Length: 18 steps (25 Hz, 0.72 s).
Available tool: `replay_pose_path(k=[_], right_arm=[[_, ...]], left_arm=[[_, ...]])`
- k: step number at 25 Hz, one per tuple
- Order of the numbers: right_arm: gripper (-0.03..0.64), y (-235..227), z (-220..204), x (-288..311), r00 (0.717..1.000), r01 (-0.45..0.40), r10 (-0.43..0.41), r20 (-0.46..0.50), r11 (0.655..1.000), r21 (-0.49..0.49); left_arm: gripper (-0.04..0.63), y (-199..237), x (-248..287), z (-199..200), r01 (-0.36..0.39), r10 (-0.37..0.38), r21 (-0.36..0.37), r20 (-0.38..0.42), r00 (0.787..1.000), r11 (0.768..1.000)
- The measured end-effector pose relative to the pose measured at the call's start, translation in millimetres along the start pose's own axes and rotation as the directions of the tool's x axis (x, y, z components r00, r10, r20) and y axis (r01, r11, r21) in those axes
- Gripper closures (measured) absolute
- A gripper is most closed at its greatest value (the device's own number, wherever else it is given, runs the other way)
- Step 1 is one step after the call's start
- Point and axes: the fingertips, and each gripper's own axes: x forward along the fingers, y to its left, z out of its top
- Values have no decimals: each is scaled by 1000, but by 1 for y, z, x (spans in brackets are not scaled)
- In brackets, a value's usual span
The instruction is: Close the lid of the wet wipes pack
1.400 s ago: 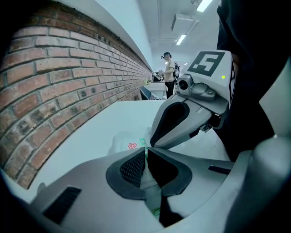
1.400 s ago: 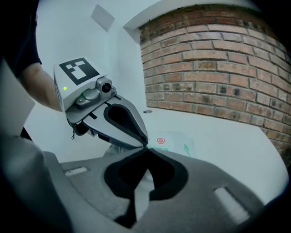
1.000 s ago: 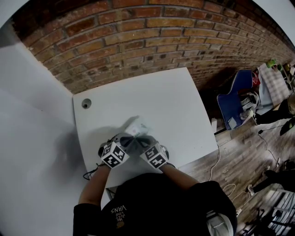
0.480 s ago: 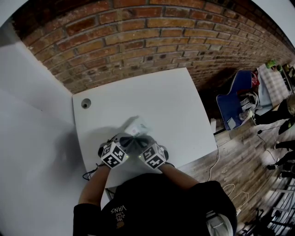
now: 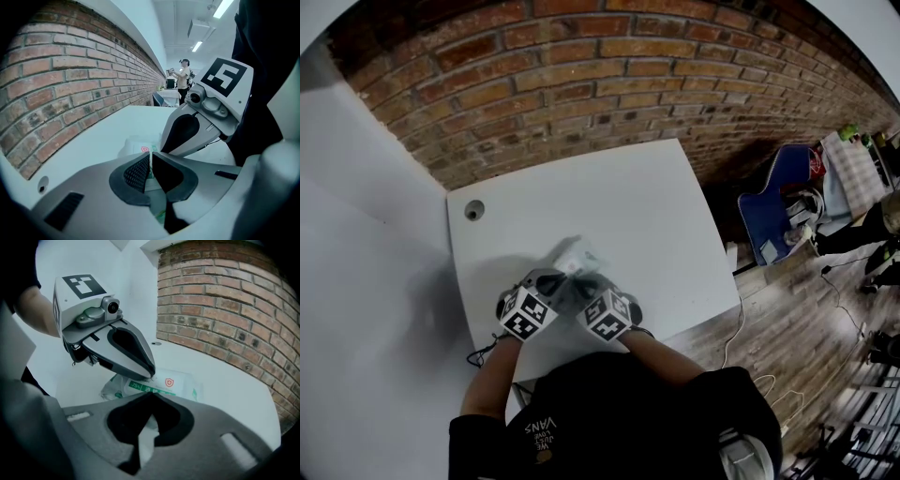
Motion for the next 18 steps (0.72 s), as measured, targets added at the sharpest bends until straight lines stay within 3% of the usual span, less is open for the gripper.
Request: replay_pose_path(k=[18], right_arm=[[617,-1,1,2,1000,-19,20,-6,999,31]], left_arm=[[572,7,2,-11,-27,26,-11,-29,999,1000]])
